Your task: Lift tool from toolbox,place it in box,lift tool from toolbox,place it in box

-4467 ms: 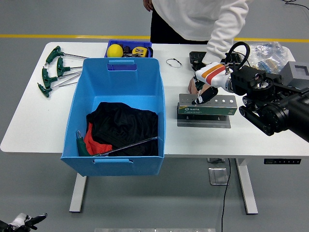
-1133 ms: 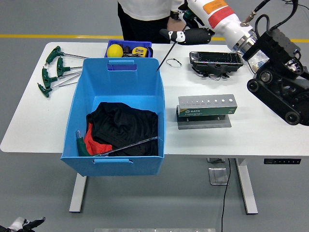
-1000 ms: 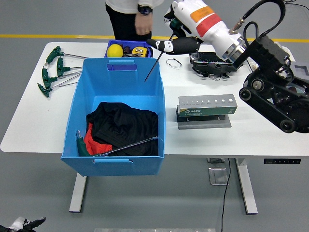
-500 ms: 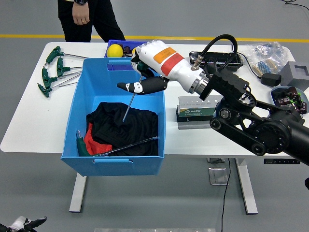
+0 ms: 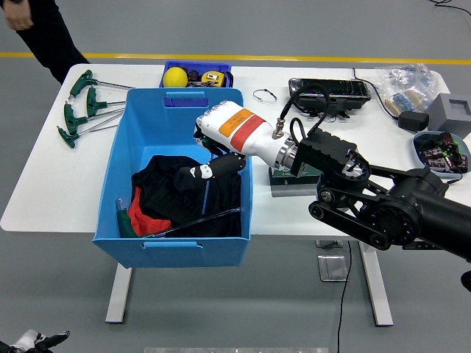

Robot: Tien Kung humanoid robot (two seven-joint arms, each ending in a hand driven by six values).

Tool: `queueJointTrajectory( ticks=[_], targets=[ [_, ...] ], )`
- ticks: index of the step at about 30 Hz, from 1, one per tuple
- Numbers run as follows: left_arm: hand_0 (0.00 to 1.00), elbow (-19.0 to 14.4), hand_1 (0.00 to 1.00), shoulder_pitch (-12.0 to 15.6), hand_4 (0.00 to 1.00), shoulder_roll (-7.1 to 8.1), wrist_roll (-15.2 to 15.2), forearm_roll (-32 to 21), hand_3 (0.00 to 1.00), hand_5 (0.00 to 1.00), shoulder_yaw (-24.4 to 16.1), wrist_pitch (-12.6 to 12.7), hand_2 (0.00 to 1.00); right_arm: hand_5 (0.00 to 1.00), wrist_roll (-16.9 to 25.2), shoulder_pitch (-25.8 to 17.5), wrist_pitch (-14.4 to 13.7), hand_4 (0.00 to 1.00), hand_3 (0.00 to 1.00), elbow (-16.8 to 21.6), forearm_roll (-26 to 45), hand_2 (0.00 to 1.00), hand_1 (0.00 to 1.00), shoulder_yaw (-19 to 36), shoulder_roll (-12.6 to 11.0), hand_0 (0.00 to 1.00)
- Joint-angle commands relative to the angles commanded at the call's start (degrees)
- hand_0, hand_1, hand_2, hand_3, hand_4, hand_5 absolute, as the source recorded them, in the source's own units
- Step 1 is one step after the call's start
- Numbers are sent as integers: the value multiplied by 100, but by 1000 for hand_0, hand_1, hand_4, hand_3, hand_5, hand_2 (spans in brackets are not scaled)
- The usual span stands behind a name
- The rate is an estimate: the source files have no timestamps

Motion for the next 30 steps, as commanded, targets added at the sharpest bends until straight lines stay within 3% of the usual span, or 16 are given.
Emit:
queueJointTrajectory(
  ticks=[4,5,9,10,12,15,16,22,23,27,28,30],
  targets=[
    [544,0,486,-13,720,6,-4,-20,673,706,7,5,650,643,-92,49,424,829,37,67,-21,29,2,-109,-2,2],
    [544,0,484,-16,720,5,-5,-25,673,707,6,10,649,620,-110,61,560,870,360,83,-25,249,169,-127,1,158],
    [544,0,484,-31,720,2,-7,-35,673,707,11,17,649,620,-123,97,841,870,360,121,-51,249,169,-172,16,158],
    [543,0,484,-34,721,2,-7,-36,673,709,9,17,649,604,-126,107,916,888,512,126,-56,508,433,-181,21,378],
    [543,0,484,-38,721,1,-4,-20,673,709,-4,17,649,604,-143,127,1009,888,512,116,-130,508,433,-188,37,378],
    [543,0,484,-38,721,0,-1,-15,673,709,-13,19,649,604,-166,133,1027,888,512,103,-177,508,433,-183,44,378],
    [543,0,485,-36,720,0,0,-14,673,707,-17,19,649,593,-179,134,1032,909,674,100,-169,718,627,-181,44,589],
    [543,0,485,-28,720,-2,8,6,673,707,-34,19,649,593,-186,131,923,909,674,89,-165,718,627,-165,43,589],
    [540,0,485,-28,720,-2,9,8,673,705,-34,18,649,600,-184,129,903,927,879,86,-175,828,744,-156,43,752],
    [540,0,485,-30,720,-5,14,33,673,705,-54,18,649,600,-212,108,814,927,879,74,-280,828,744,-80,34,752],
    [540,0,483,-30,719,-6,12,28,673,706,-53,21,648,603,-226,87,776,937,948,66,-318,907,836,-11,19,862],
    [540,0,483,-27,719,-9,12,21,673,706,-57,29,648,603,-226,58,703,937,948,51,-355,907,836,109,-12,862]
  ],
)
